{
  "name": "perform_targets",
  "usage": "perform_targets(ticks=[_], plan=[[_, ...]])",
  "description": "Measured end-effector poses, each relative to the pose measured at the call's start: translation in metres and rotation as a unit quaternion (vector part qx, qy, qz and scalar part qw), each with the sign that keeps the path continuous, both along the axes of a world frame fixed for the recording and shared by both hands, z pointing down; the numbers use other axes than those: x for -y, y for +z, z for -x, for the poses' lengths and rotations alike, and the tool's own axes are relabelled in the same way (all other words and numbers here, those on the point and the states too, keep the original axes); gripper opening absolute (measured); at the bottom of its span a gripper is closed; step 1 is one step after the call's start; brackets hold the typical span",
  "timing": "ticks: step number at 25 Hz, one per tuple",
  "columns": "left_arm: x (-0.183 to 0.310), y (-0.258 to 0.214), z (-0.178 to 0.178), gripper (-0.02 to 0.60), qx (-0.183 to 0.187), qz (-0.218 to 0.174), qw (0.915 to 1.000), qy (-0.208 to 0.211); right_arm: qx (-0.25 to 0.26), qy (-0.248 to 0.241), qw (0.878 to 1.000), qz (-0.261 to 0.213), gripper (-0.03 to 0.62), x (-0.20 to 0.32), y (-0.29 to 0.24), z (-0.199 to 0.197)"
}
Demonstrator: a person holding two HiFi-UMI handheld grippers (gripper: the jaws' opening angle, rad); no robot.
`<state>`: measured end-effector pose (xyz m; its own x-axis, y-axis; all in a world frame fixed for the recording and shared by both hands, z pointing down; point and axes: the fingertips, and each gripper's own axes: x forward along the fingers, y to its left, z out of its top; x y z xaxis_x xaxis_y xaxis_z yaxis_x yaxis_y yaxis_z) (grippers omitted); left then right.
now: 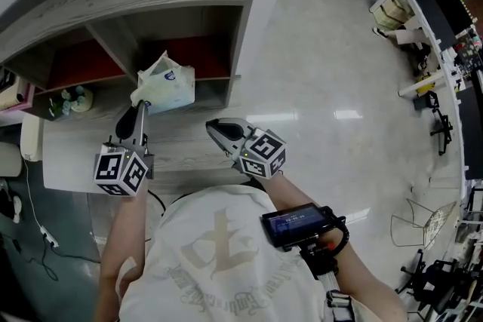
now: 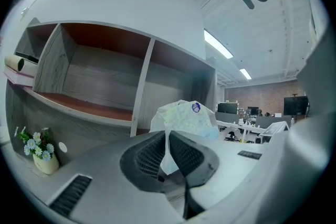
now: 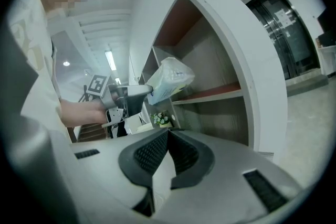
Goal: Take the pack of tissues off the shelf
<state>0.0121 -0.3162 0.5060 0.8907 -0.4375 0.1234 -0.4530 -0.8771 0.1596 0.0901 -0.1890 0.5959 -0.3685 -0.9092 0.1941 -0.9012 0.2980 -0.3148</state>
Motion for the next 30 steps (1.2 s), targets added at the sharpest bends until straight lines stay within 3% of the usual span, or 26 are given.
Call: perform_targets(ticks=[9, 20, 30], plan=[[-0.014, 0.020, 0.031, 0.037, -0.003, 0.033, 0.9992, -0.024, 0.003, -0.017, 1.000, 0.004, 0.005, -0.001, 0.005, 0.014], [-0.025, 0.051, 0.068, 0.037, 0.012, 0.041, 0.9980, -0.046, 0.005, -0.044, 0.999, 0.007, 0.005, -0.003, 0.007, 0.035], [-0.044, 0.086, 0.120, 0.037, 0.032, 0.071, 0.9937, -0.081, 0.007, -0.075, 0.997, 0.003, 0.005, -0.005, 0.003, 0.056]])
